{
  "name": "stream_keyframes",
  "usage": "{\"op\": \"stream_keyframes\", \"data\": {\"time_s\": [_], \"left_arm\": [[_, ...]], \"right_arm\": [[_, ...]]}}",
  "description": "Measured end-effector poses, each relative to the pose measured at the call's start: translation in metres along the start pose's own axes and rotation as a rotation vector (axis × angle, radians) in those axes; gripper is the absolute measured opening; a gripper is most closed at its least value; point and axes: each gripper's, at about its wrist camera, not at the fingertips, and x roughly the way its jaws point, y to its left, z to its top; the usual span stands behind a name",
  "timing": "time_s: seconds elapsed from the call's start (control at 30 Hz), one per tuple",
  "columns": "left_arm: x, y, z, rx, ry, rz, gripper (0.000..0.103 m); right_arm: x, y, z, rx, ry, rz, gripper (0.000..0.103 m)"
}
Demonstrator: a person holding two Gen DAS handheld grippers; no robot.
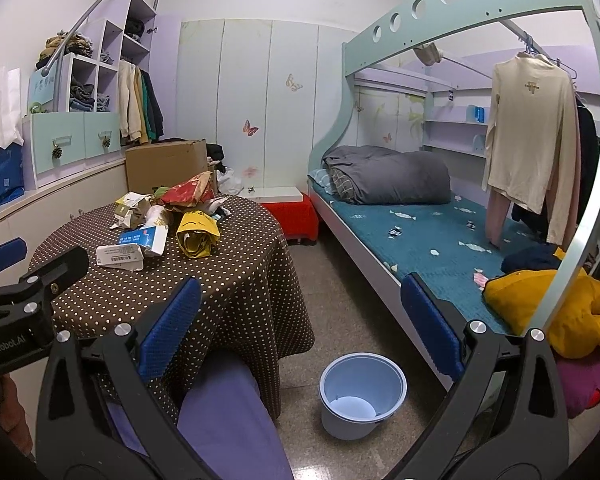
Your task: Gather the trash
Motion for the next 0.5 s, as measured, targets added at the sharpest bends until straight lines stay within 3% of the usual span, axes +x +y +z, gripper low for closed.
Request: {"op": "stream_keyframes", "data": {"time_s": [0.5], "left_arm": [[0.0008, 0.0085, 0.0005, -0.021, 0.014, 0.003, 0.099]], "right_arm": [[0.0000, 0.0017, 0.0010, -0.008, -0.003, -0.002, 0.097]]}}
